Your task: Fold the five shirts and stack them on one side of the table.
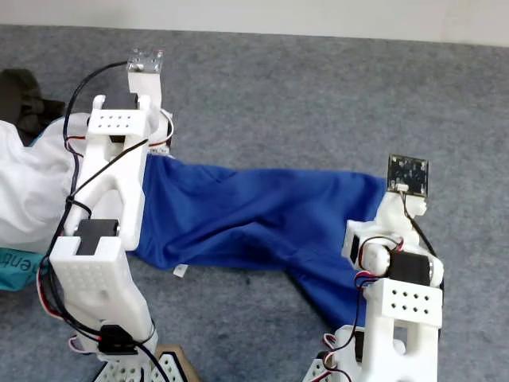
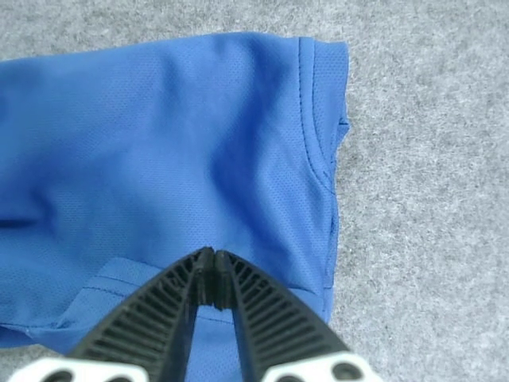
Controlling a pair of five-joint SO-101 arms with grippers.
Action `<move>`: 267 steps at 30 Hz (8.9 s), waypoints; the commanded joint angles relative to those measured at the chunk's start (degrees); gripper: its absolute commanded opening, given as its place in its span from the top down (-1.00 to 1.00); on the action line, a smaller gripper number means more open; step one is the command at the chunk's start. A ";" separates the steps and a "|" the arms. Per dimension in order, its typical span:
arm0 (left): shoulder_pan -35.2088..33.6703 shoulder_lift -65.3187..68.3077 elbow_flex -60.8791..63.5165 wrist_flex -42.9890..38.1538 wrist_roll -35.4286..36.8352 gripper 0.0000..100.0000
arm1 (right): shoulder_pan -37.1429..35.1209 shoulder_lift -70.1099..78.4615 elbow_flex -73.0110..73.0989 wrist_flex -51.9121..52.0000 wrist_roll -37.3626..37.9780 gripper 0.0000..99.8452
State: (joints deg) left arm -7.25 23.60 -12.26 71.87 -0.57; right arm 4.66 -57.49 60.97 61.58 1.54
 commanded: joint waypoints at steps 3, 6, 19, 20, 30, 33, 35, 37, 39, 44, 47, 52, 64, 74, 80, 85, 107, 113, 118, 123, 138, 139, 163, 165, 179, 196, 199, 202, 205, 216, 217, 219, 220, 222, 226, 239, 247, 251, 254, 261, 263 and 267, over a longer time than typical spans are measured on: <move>2.77 -6.99 -1.71 9.58 0.09 0.88 | -0.04 -1.10 -0.22 -0.92 -0.26 0.99; 6.81 -9.45 5.23 8.79 0.09 0.88 | -0.13 -1.10 -0.48 -1.01 -0.26 0.99; 8.57 -3.47 21.85 -12.92 0.18 0.88 | -8.31 -0.92 -0.22 -0.92 -0.70 0.99; 8.66 -3.12 21.85 -13.98 0.18 0.88 | -9.54 -1.01 -0.22 -1.01 -0.70 0.99; 6.73 2.95 15.78 -17.58 4.92 0.88 | -14.46 -0.57 7.43 -12.53 -0.79 0.99; 6.46 3.74 15.16 -17.58 4.92 0.88 | -16.66 -0.57 9.19 -12.70 -2.02 0.99; 6.46 3.74 15.43 -17.58 4.92 0.88 | -17.98 -0.57 9.89 -12.70 -4.75 0.99; 6.37 3.74 15.60 -17.58 4.92 0.88 | -19.56 -0.57 10.68 -12.88 -5.80 0.99; 6.29 3.74 15.78 -17.58 5.01 0.88 | -20.70 -0.57 12.53 -15.34 -6.33 0.99; 6.29 3.74 15.78 -16.44 4.84 0.88 | -20.88 -0.57 19.65 -25.89 -6.24 0.99; 6.29 3.74 15.78 -16.44 4.84 0.88 | -20.88 -0.57 21.58 -30.37 -6.15 0.99; 6.29 3.82 15.78 -16.44 4.75 0.88 | -20.97 -0.57 21.76 -33.01 -6.07 0.99; 6.29 4.00 15.78 -16.62 4.75 0.88 | -29.58 -1.10 20.79 -11.03 -5.89 0.99; 6.29 4.09 15.78 -16.62 4.75 0.88 | -39.69 -1.10 6.90 12.09 -1.49 0.99; 6.29 4.09 15.78 -16.62 4.75 0.88 | -41.71 -1.10 6.20 16.40 2.55 0.99; 6.29 4.09 15.78 -16.62 4.75 0.88 | -37.05 -1.10 2.15 11.30 4.04 0.99; 6.29 4.09 15.69 -16.62 4.75 0.87 | -9.19 -1.10 5.23 20.09 27.08 0.58; 6.29 4.09 15.69 -16.62 4.75 0.87 | -9.80 -1.10 5.67 11.30 22.51 0.58; 6.29 4.09 15.69 -16.62 4.75 0.87 | -17.54 -1.10 5.76 9.63 17.05 0.61; 6.29 4.18 15.69 -16.62 4.75 0.87 | -26.86 -1.10 6.02 9.71 13.01 0.63; 6.29 4.18 15.78 -16.62 4.75 0.87 | -28.53 -0.66 11.91 5.76 16.18 0.63; 6.29 4.18 15.78 -16.62 4.75 0.87 | -28.18 -0.66 12.35 4.79 16.44 0.63; 6.29 4.18 15.78 -16.62 4.75 0.87 | -24.48 -0.57 13.14 -4.53 20.22 0.64; 6.29 4.18 15.78 -16.62 4.75 0.87 | -24.48 -0.57 14.20 -5.85 20.22 0.69; 6.29 4.18 15.78 -16.62 4.75 0.87 | -18.07 -0.84 16.04 -13.32 20.31 0.78; 6.37 4.18 15.78 -16.62 4.75 0.87 | -26.24 -4.09 -5.58 32.22 23.30 0.59; 6.37 4.18 15.78 -16.62 4.75 0.87 | -21.49 -12.09 -3.91 32.40 28.04 0.59; 6.37 4.18 15.78 -16.62 4.75 0.87 | -17.54 -21.49 0.40 32.92 30.42 0.59; 6.37 4.18 15.78 -16.62 4.75 0.87 | -12.62 -31.60 1.89 32.84 30.68 0.59; 6.37 4.18 15.78 -16.62 4.92 0.87 | -0.22 -22.99 9.19 25.54 28.31 0.59; 6.37 4.18 15.78 -16.62 4.92 0.87 | -0.22 -18.33 8.48 24.84 28.22 0.59; 6.37 4.18 15.78 -16.62 5.01 0.87 | -0.22 -9.10 5.23 24.22 27.96 0.59; 6.37 4.18 15.78 -16.62 5.01 0.87 | -0.22 -4.79 2.95 24.57 27.87 0.59; 6.37 4.18 15.78 -16.62 5.01 0.87 | -0.40 2.42 -0.84 24.92 25.58 0.59; 6.37 4.18 15.78 -16.62 5.01 0.87 | -3.65 10.86 -3.47 24.84 24.00 0.59; 6.37 4.18 15.69 -16.62 4.84 0.87 | 0.22 13.14 -2.24 22.99 29.01 0.59; 6.46 4.18 15.60 -16.62 4.84 0.87 | 2.24 7.16 -7.43 35.21 32.70 0.59; 6.46 4.18 15.60 -16.70 4.84 0.87 | 6.02 13.85 -9.10 37.23 38.77 0.68; 6.37 4.18 15.60 -16.70 4.84 0.87 | 8.75 22.46 -10.24 37.05 41.67 0.82; 6.37 4.18 15.60 -16.70 4.92 0.87 | 10.68 30.02 -6.99 30.90 49.05 0.79; 6.37 4.18 15.69 -16.70 4.92 0.87 | 10.33 30.20 -4.35 28.26 49.05 0.70; 6.37 4.18 15.69 -16.70 4.92 0.87 | 9.80 30.11 -1.19 19.91 48.70 0.65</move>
State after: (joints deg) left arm 0.31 27.30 4.88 56.66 3.82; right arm 14.59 -27.60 57.98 86.99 49.71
